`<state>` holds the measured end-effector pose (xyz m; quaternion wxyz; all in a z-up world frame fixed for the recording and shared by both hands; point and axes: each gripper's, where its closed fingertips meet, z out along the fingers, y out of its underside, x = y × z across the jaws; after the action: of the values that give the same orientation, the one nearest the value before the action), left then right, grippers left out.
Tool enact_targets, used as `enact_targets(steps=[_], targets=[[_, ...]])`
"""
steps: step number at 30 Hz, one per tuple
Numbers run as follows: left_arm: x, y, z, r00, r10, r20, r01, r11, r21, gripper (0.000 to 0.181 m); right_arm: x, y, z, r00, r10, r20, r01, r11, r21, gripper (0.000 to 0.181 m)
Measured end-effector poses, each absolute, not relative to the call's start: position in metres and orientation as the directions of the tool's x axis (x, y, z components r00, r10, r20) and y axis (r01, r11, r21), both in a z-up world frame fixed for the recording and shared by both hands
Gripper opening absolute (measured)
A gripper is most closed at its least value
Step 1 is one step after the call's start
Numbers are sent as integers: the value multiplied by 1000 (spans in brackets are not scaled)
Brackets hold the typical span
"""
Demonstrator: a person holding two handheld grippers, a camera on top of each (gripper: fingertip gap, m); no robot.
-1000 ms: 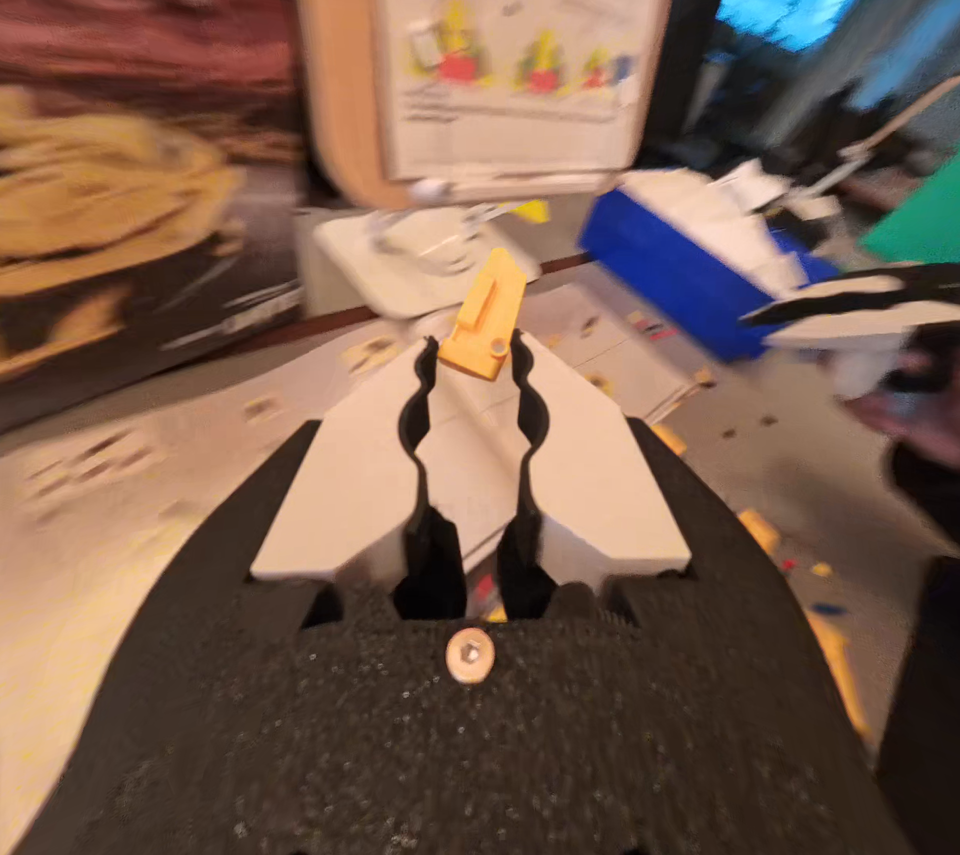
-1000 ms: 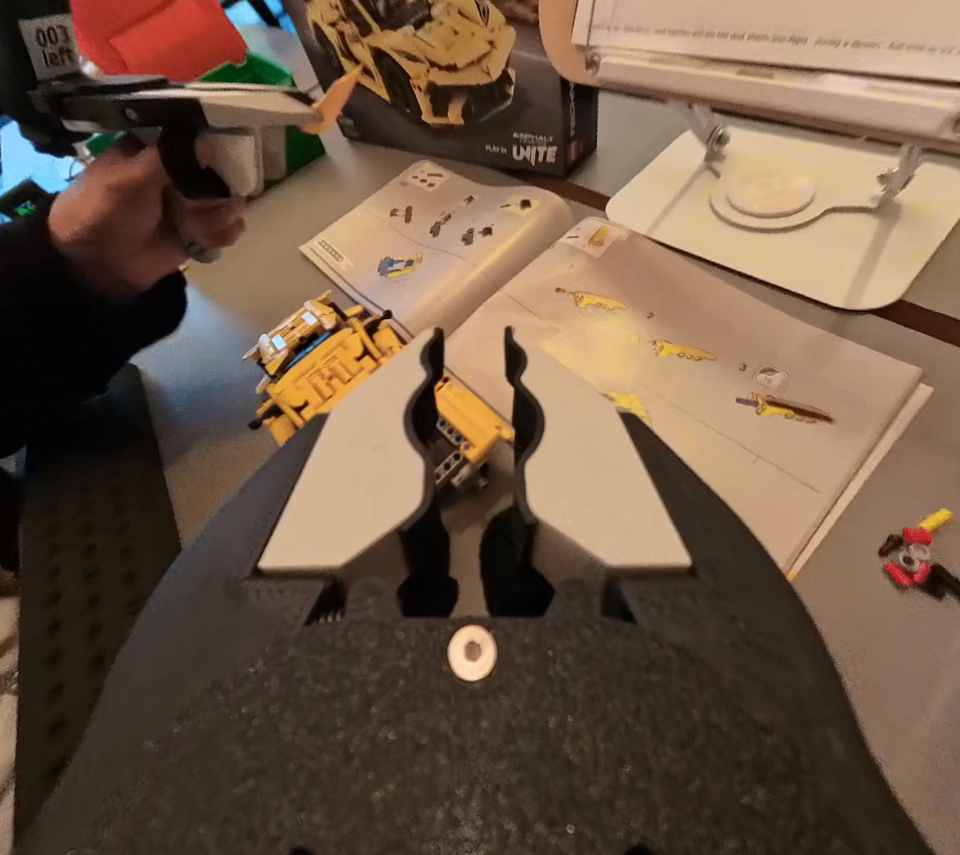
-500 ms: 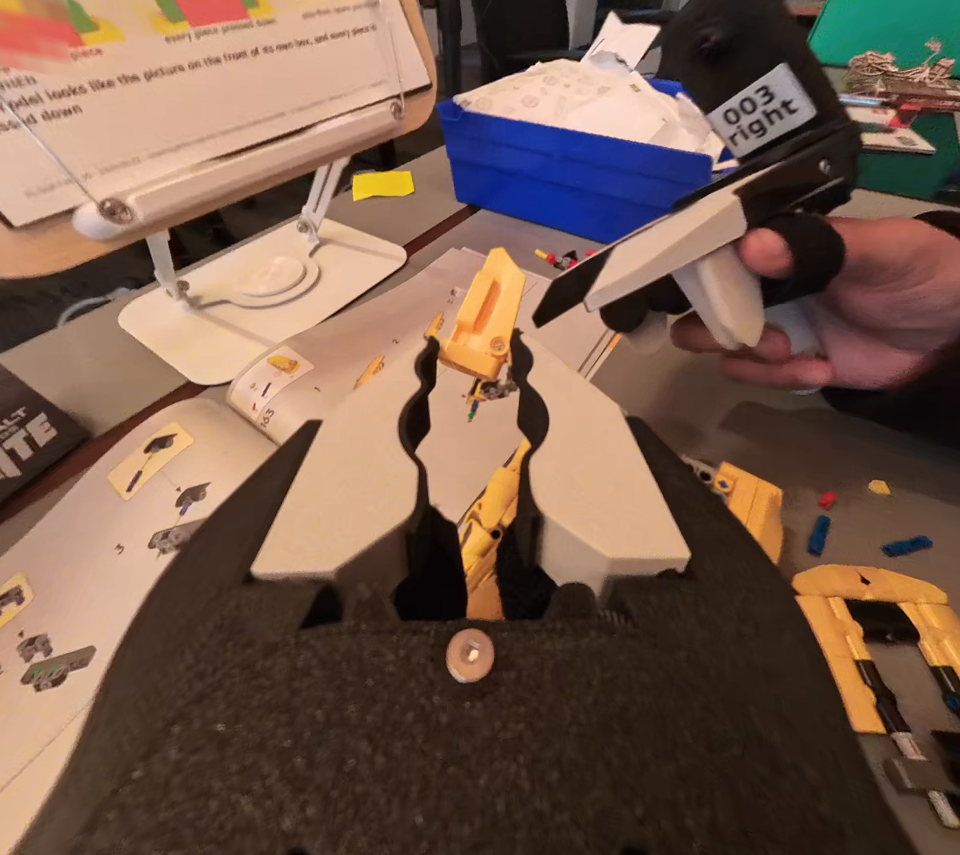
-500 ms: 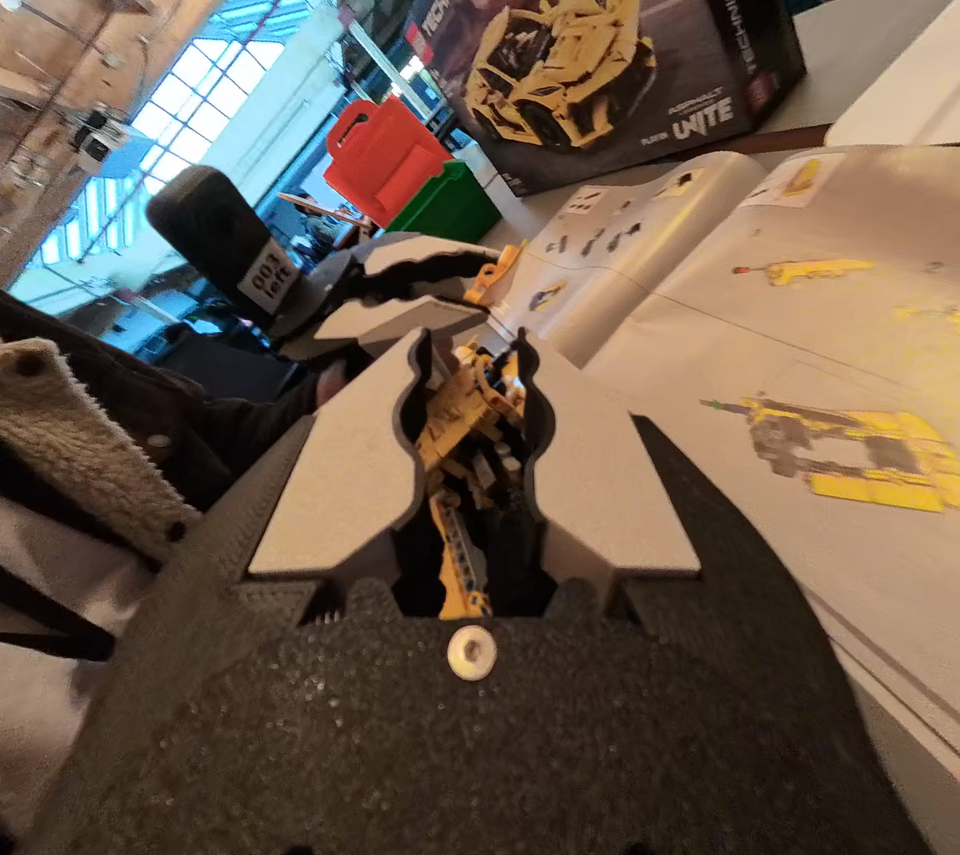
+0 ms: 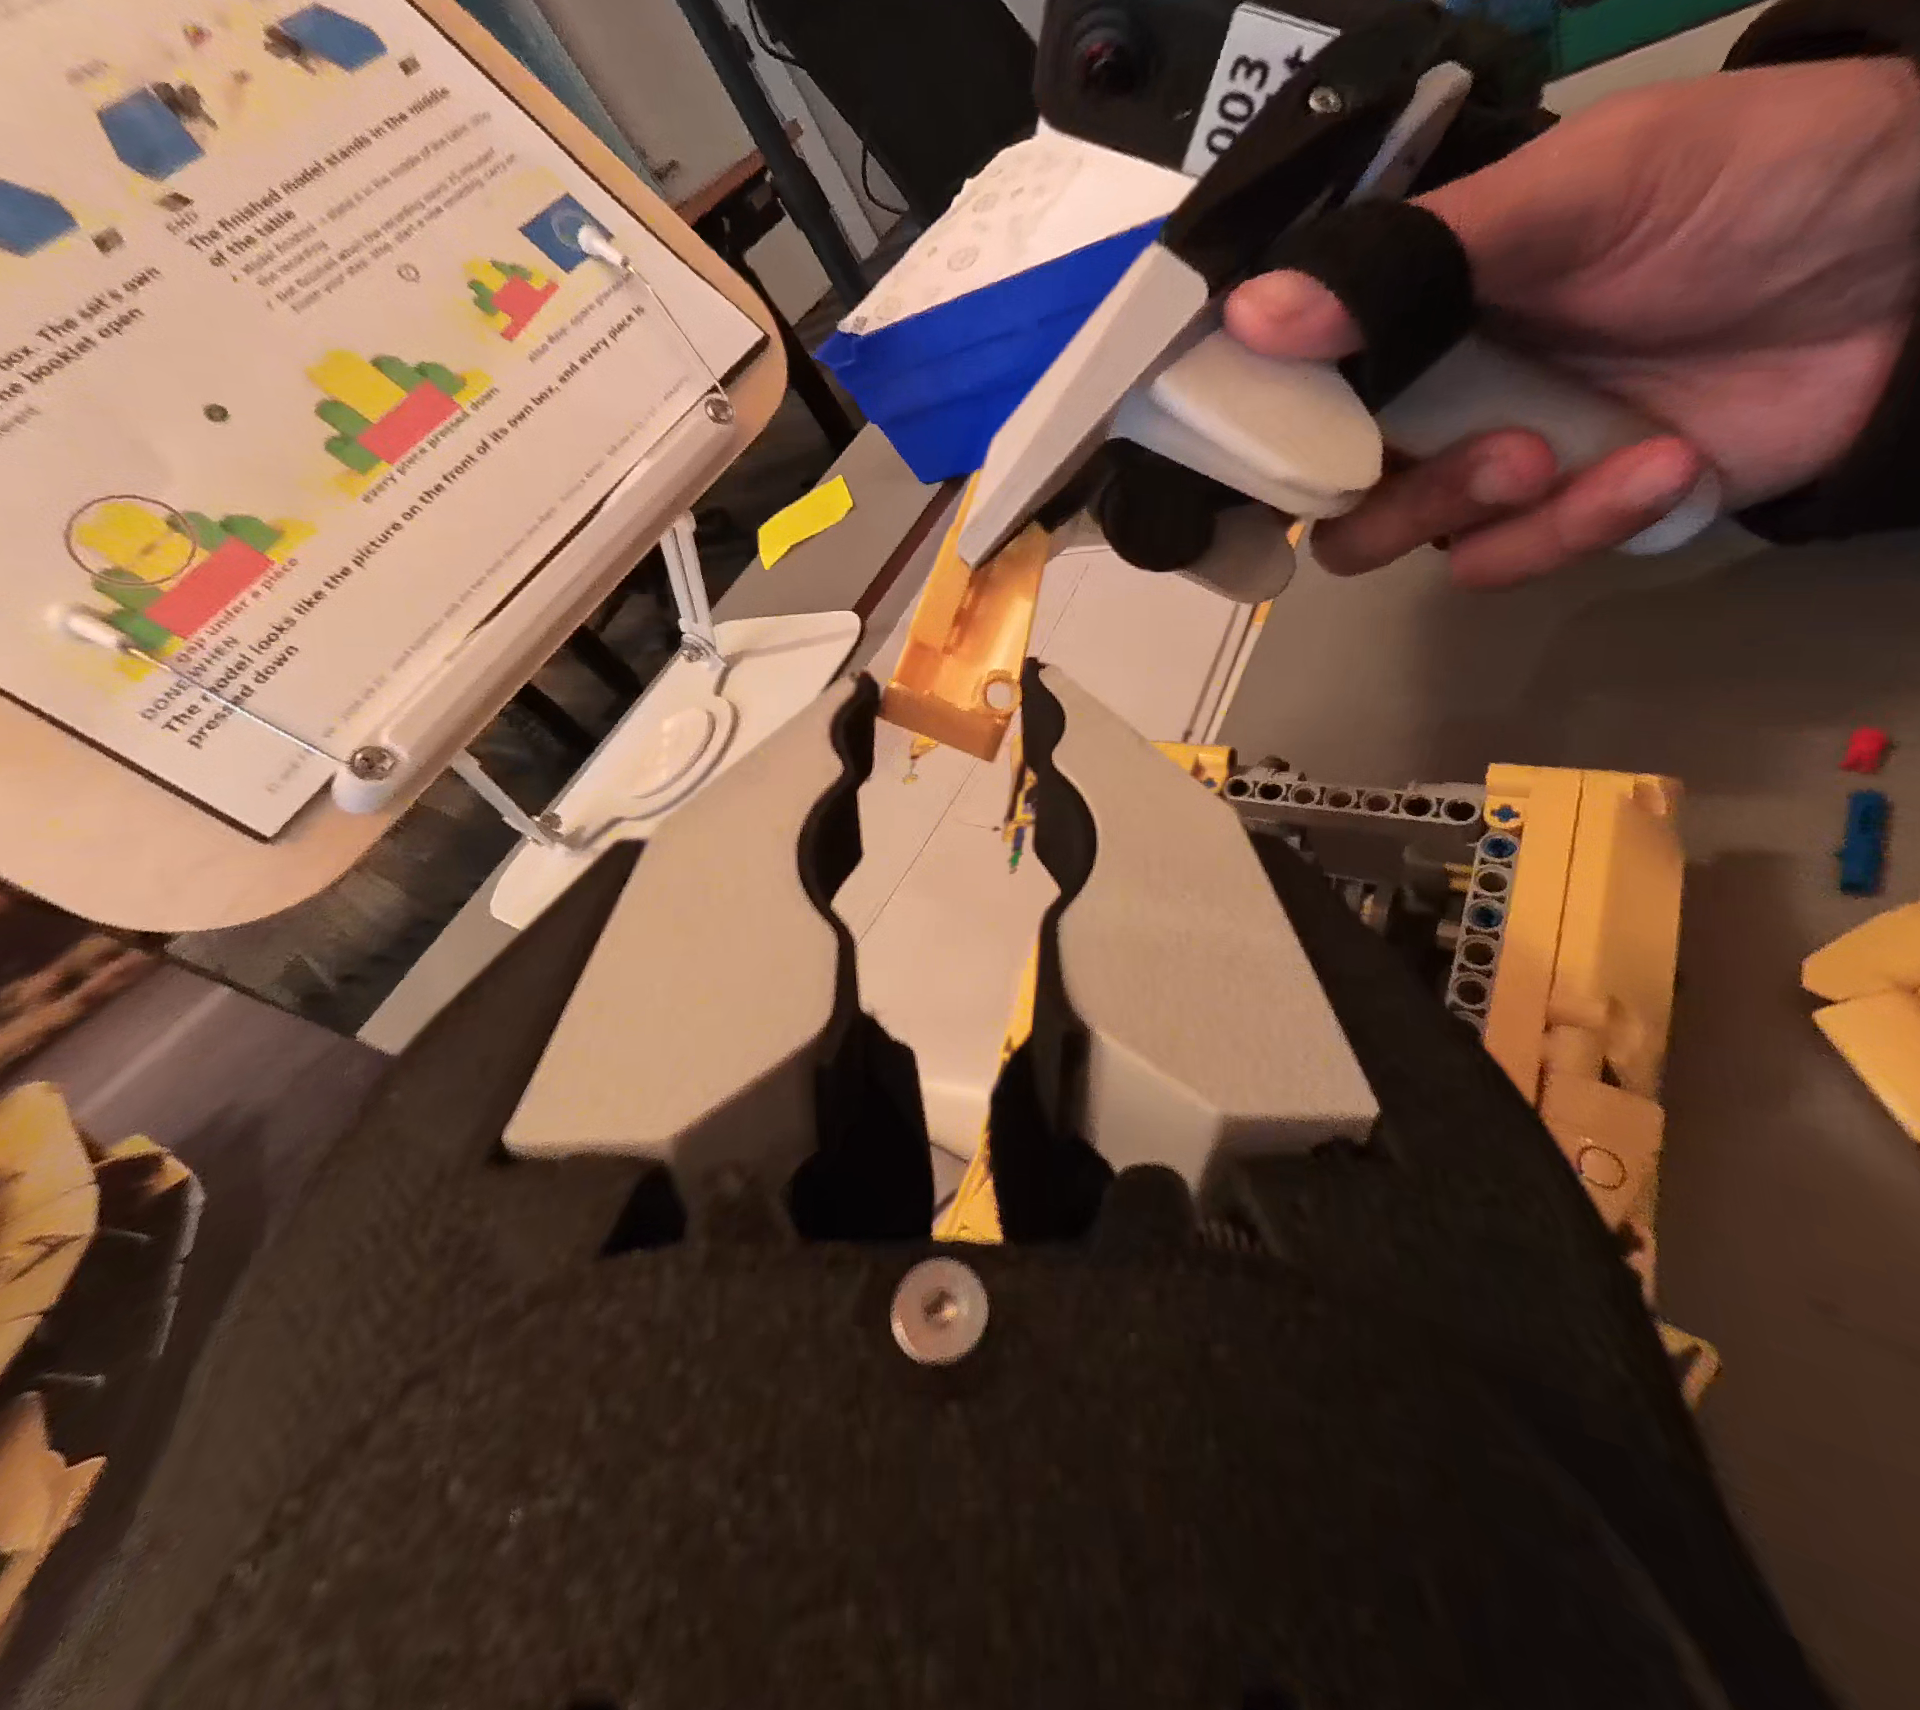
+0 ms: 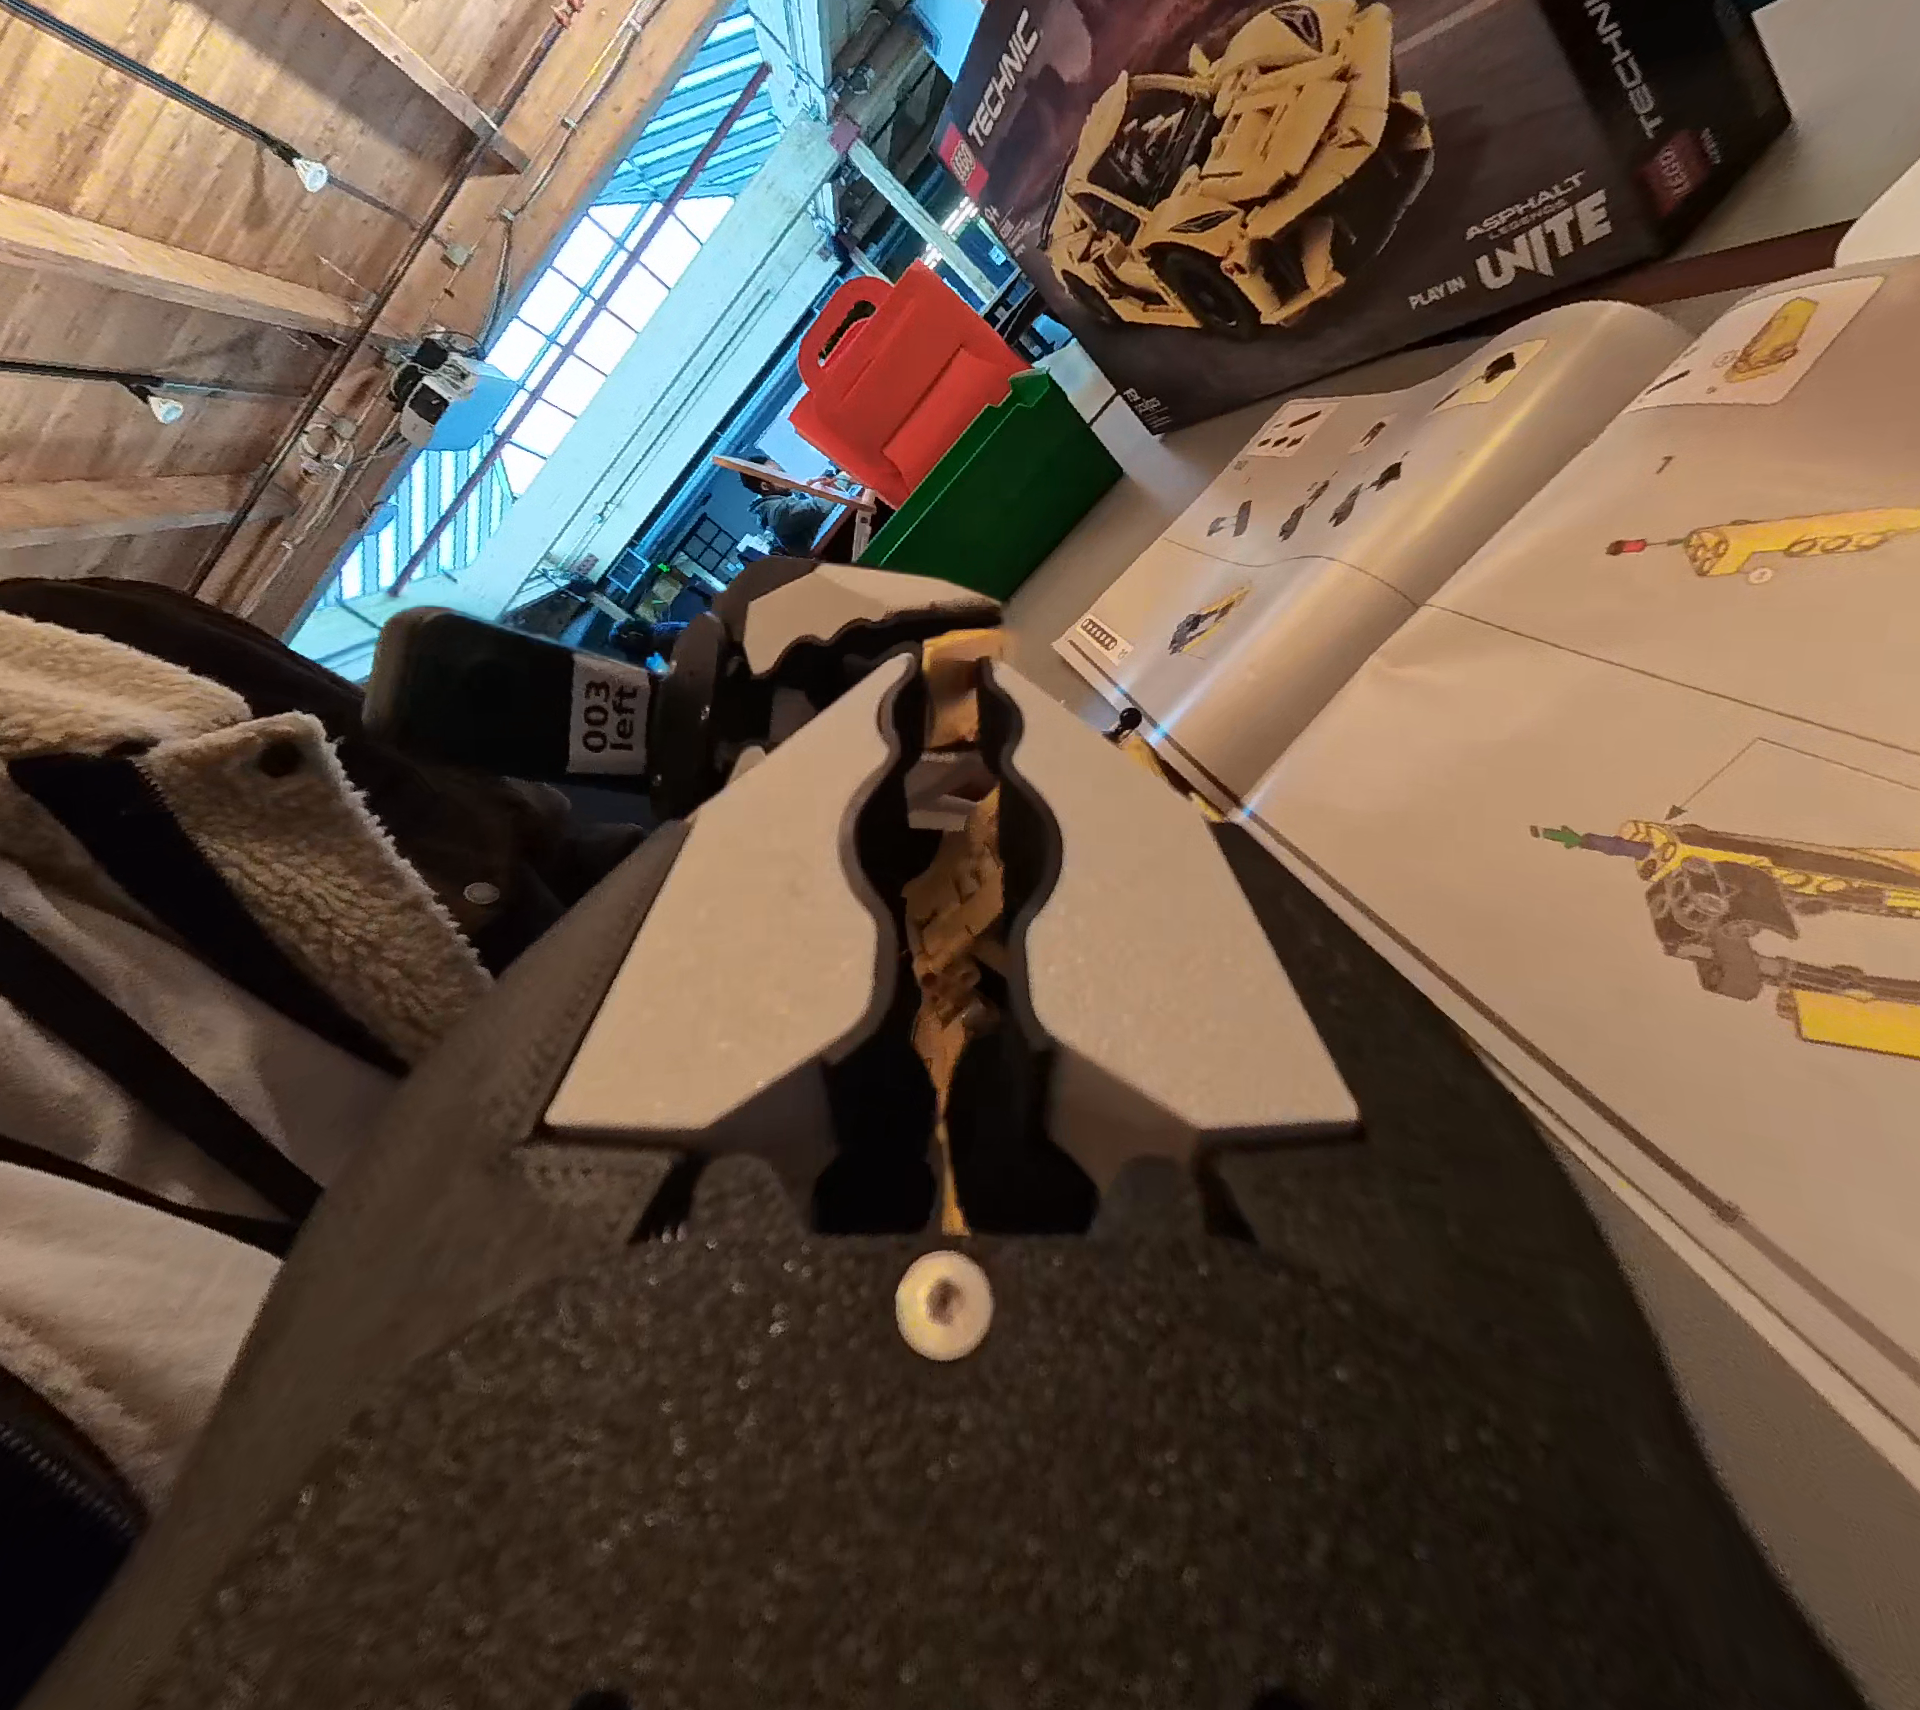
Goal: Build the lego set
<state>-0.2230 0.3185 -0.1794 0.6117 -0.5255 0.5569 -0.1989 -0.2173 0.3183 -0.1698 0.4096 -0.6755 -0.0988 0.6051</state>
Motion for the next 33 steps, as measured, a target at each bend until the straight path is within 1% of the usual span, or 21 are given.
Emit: enact_targets(steps=[2, 4, 6, 8, 10, 12, 13, 15, 18, 23, 25, 27, 33], targets=[[-223, 319, -181, 303, -828, -471, -352, 362, -863, 28, -216, 320, -173, 286, 626, -725, -347, -638, -688, 8], [-222, 319, -185, 317, -861, -398, -340, 288, -895, 28, -215, 321, -176, 349, 641, -684, -316, -606, -730, 7], [-224, 319, -182, 333, -910, -247, -265, 161, -951, 29, -214, 321, -173, 389, 671, -631, -296, -557, -776, 7], [-226, 318, -174, 288, -957, -44, -164, -4, -986, 33, -212, 321, -166, 410, 700, -585, -299, -502, -811, 7], [-231, 317, -160, 224, -965, 134, -65, -152, -986, 35, -207, 321, -158, 437, 720, -539, -306, -445, -842, 7], [-239, 319, -141, 177, -953, 244, 55, -238, -970, 34, -205, 318, -149, 440, 749, -496, -319, -386, -866, 6], [-241, 318, -135, 151, -950, 272, 86, -262, -961, 34, -205, 316, -144, 432, 766, -476, -325, -361, -874, 7], [-240, 315, -135, 108, -950, 292, 94, -283, -955, 34, -206, 313, -136, 418, 786, -455, -347, -324, -880, 6], [-233, 304, -140, 57, -947, 316, 72, -312, -948, 34, -212, 308, -130, 352, 804, -478, -384, -342, -858, 6], [-230, 297, -134, 34, -941, 337, 101, -333, -938, 33, -222, 302, -130, 310, 825, -473, -370, -353, -859, 6], [-231, 297, -135, 31, -940, 339, 99, -335, -937, 24, -224, 301, -131, 313, 829, -464, -353, -353, -867, 6], [-233, 298, -134, 20, -936, 352, 105, -348, -932, 20, -224, 300, -130, 302, 831, -468, -355, -358, -864, 6], [-234, 297, -133, -5, -927, 376, 104, -374, -922, 19, -217, 301, -127, 257, 818, -515, -415, -388, -823, 6]])
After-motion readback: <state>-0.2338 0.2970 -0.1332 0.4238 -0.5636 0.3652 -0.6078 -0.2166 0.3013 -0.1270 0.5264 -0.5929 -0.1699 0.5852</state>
